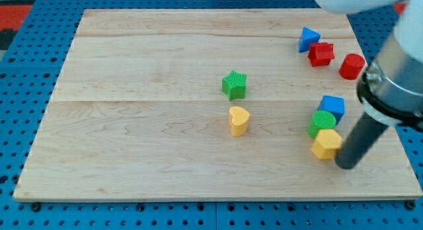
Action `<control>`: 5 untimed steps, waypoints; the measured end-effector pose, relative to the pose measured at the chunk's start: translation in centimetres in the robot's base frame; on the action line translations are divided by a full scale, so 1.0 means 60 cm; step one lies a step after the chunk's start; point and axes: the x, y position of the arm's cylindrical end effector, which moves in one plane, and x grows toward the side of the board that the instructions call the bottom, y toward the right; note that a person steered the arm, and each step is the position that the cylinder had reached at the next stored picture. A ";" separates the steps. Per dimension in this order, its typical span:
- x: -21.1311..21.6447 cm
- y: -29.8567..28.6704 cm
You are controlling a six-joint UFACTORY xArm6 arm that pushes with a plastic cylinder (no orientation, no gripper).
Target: Slide the hexagon to the left of the green circle
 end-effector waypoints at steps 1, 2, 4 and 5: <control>-0.009 -0.074; -0.017 -0.086; -0.036 -0.080; -0.038 -0.041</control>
